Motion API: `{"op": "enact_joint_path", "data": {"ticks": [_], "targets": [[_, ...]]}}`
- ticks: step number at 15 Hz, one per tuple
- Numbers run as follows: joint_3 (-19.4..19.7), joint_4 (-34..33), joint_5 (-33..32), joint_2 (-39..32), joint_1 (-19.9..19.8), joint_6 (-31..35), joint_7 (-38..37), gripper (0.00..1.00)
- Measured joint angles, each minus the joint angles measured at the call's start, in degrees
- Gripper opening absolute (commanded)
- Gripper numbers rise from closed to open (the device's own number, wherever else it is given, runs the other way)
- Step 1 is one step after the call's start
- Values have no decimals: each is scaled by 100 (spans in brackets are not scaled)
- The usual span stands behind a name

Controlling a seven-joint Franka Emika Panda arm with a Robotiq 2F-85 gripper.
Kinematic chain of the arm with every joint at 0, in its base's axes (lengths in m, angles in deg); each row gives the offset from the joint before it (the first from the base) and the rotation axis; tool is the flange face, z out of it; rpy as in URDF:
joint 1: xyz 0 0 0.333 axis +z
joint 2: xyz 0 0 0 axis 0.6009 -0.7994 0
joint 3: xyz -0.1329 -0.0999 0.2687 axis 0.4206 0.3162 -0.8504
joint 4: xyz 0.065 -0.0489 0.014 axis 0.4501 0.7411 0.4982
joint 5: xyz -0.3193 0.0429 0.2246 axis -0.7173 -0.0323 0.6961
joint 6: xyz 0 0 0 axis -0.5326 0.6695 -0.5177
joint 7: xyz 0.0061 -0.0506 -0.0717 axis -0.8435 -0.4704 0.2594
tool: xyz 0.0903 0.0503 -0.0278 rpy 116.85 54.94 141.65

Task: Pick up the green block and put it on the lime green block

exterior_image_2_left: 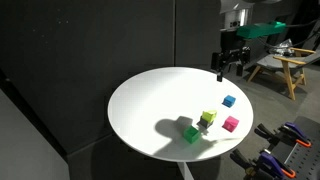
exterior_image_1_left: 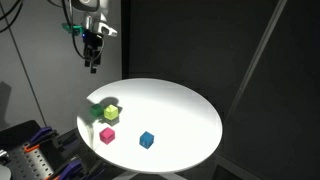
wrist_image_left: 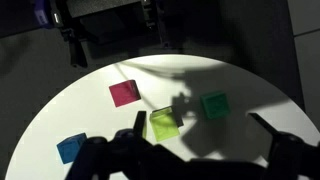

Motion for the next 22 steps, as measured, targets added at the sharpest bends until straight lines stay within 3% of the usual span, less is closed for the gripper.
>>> {"op": "enact_joint_path", "data": {"ticks": [11, 22], "targets": [[0, -4, -138, -78, 36, 103, 0, 100], [-130, -1, -915, -525, 330, 1008, -224, 100]]}}
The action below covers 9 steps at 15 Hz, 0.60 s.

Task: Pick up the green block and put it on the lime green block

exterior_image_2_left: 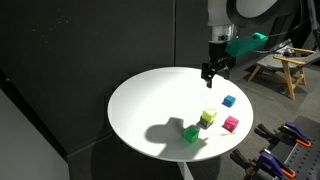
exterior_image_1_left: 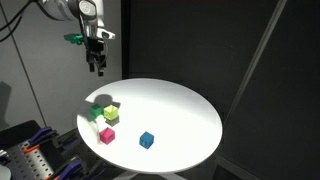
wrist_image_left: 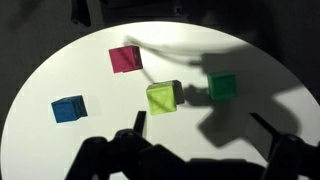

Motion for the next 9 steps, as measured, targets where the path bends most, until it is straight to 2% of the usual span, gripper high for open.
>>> {"op": "enact_joint_path", "data": {"ticks": [9], "targets": [[-48, -4, -432, -702, 230, 995, -518, 100]]}}
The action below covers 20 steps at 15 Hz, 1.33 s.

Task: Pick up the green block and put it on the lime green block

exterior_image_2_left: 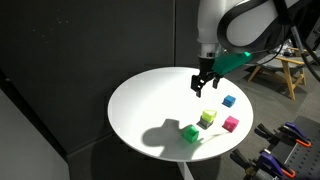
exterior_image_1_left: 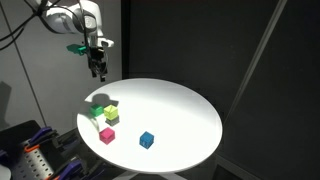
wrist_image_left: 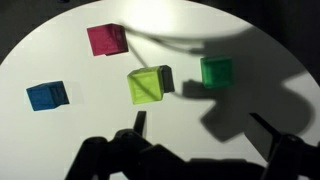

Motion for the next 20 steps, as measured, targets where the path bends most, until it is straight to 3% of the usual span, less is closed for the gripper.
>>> {"op": "enact_joint_path", "data": {"ticks": [10, 20], "targets": [[112, -67, -10, -831, 274, 637, -382, 100], [341, -311, -14, -1419, 632, 699, -542, 100]]}}
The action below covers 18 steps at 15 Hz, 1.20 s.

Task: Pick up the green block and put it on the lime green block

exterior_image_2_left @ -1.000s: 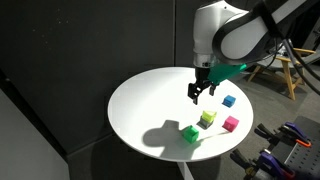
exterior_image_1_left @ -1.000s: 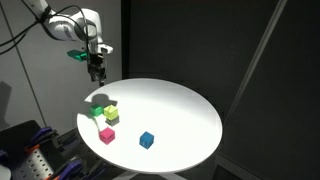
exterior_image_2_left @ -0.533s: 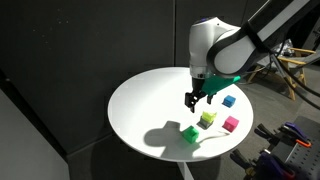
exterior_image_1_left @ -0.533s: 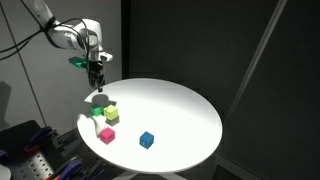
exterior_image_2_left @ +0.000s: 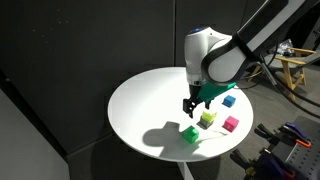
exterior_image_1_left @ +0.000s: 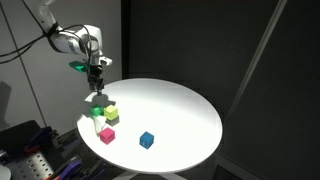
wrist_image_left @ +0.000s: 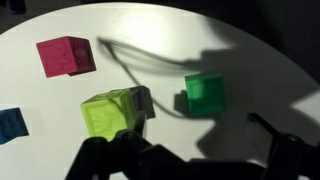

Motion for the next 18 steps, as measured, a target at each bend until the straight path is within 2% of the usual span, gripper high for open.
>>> {"op": "enact_joint_path", "data": {"ticks": [9, 18], "targets": [[14, 2, 0, -17, 24, 28, 0, 100], [113, 4, 0, -396, 128, 609, 0, 100]]}}
